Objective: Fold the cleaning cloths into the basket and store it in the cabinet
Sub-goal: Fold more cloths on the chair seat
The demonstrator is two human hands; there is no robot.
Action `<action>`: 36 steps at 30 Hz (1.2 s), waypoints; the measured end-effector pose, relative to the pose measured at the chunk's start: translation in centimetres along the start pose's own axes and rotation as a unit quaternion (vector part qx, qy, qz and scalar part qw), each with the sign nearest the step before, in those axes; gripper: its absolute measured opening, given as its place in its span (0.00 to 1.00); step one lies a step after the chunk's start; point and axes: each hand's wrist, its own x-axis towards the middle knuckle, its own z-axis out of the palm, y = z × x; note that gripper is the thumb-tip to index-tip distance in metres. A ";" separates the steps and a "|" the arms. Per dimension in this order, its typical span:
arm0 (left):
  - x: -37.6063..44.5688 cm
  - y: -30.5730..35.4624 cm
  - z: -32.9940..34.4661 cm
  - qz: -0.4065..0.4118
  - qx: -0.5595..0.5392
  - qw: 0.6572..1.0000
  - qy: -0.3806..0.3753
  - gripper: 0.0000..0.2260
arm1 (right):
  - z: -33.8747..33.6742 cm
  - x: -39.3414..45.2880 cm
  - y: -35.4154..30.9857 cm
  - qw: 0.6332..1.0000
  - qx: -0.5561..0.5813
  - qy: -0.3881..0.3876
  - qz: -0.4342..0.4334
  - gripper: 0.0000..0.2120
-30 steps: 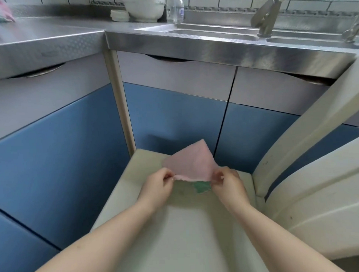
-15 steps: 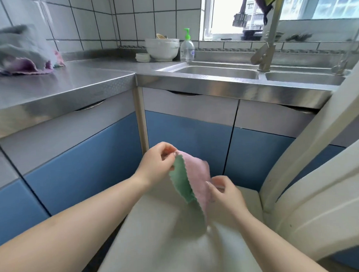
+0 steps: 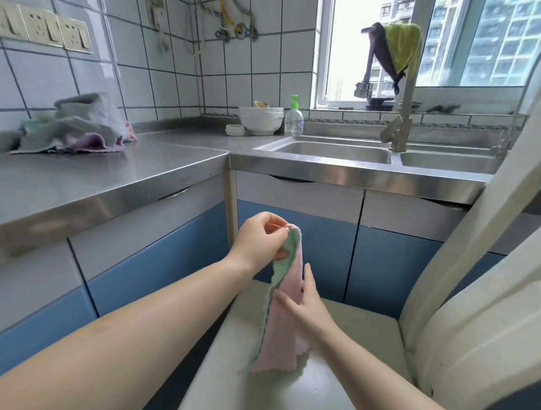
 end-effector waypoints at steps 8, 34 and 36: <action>0.3 1.0 -1.1 0.004 -0.001 0.999 0.042 0.03 | -0.4 0.1 -2.4 0.988 -0.066 0.139 -0.001 0.18; 5.5 -2.6 -4.7 0.112 0.192 0.970 0.093 0.11 | -14.2 3.1 -6.3 0.880 -0.358 0.271 -0.157 0.08; 3.0 -4.4 -4.5 0.114 0.192 0.972 0.078 0.11 | -14.0 1.2 -4.5 0.900 -0.317 0.256 -0.152 0.08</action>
